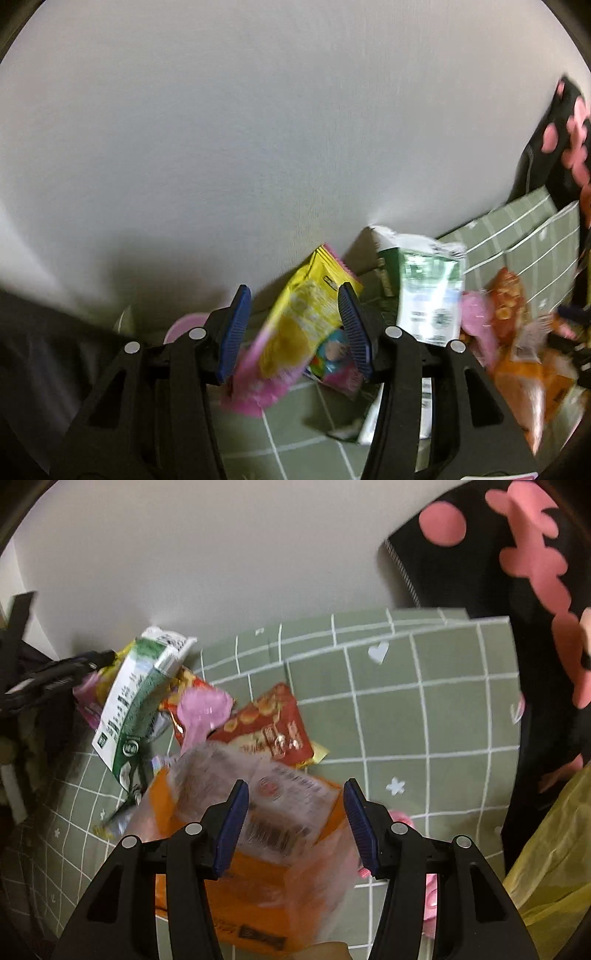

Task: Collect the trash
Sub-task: 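Grasp the pink-yellow candy bag with the left tool while the right tool grasps the orange bread bag, then lift the candy bag with the left tool while the right tool lifts the bread bag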

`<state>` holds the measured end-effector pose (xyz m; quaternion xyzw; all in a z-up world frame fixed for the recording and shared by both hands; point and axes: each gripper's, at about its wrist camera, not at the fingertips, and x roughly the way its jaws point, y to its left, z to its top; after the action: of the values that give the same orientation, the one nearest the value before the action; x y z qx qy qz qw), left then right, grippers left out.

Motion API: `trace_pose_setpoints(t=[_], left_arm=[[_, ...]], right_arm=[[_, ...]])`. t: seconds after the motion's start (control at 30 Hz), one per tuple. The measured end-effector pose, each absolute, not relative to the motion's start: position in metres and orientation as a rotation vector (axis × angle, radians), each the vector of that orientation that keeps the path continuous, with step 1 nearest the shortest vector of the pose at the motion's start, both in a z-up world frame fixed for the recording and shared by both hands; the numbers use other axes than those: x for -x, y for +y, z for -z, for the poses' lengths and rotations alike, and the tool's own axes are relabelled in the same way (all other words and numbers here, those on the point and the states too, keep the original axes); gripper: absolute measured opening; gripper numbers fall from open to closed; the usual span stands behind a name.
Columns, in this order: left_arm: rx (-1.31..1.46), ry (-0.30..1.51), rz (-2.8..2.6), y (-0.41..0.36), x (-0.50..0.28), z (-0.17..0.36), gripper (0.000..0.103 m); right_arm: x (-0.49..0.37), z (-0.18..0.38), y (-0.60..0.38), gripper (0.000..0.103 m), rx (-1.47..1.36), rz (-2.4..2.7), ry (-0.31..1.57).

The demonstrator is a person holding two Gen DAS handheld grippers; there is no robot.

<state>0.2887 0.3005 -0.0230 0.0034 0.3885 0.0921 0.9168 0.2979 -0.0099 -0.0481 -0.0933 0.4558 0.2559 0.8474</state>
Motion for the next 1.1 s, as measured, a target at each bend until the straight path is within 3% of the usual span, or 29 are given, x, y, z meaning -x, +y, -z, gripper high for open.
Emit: trace_pose_setpoints(t=[0.23,0.3,0.37,0.43,0.87,1.1], left_arm=[[-0.089,0.897,-0.186,0.294,-0.306,0.049,0.046],[-0.063,0.917,-0.190,0.295,-0.306,0.053,0.037],[-0.025,0.935,-0.194,0.299,-0.306,0.055,0.017],[0.022,0.930,-0.191,0.302,-0.301,0.051,0.009],[0.285,0.787,-0.106,0.299,-0.220,-0.012,0.007],[0.367,0.844,0.005,0.271,-0.212,-0.011,0.007]], right_arm=[[-0.308,0.027,-0.031,0.050,0.156,-0.500,0.922],[-0.306,0.025,-0.039,0.050,0.140,-0.493,0.922],[-0.304,0.024,-0.043,0.050,0.133,-0.488,0.917],[-0.301,0.022,-0.045,0.050,0.130,-0.490,0.912],[-0.286,0.012,-0.049,0.050,0.112,-0.528,0.867],[-0.283,0.012,-0.058,0.050,0.072,-0.563,0.877]])
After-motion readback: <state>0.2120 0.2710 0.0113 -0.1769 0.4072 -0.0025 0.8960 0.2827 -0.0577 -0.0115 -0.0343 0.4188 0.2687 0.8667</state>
